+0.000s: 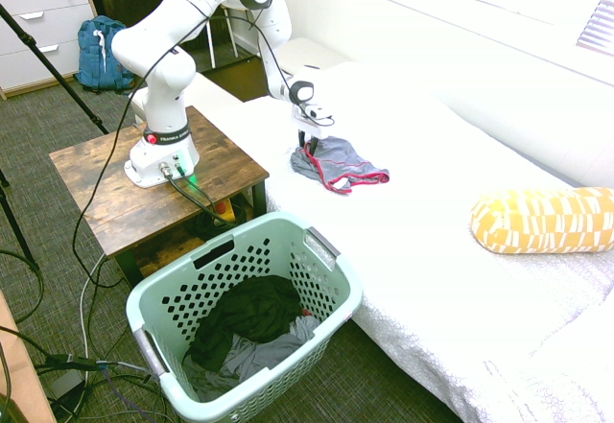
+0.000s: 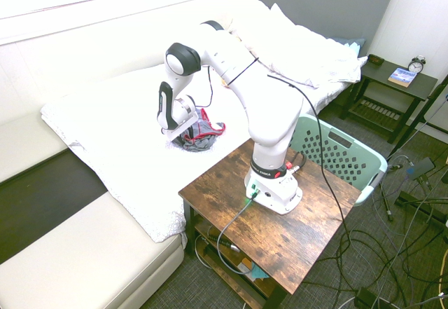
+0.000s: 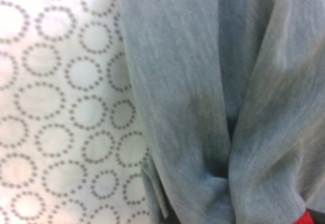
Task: Put my clothes in the laundry bag
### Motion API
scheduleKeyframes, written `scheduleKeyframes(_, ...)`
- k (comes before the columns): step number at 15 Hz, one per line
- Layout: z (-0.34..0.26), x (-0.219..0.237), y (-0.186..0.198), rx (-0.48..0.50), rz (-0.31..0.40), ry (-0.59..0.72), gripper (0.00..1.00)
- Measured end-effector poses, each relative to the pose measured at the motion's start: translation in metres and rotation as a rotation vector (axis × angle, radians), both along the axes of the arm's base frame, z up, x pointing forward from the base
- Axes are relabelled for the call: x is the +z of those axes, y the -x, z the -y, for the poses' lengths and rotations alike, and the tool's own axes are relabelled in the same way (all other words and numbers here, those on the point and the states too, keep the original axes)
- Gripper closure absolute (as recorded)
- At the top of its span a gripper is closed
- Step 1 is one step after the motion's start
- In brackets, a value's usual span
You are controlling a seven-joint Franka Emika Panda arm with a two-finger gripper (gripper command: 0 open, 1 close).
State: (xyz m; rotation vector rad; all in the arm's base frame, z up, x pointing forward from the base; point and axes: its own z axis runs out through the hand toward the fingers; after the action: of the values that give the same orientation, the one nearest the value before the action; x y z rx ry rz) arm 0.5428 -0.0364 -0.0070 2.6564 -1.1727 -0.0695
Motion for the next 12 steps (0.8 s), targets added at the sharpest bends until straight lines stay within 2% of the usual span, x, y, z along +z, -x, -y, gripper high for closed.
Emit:
scheduleKeyframes(7,0.023,0.024,0.027,-0.039,0.014,-0.016,1.0)
scheduleKeyframes(12,0.056,0.094,0.025,0.009,0.009,-0.021,1.0)
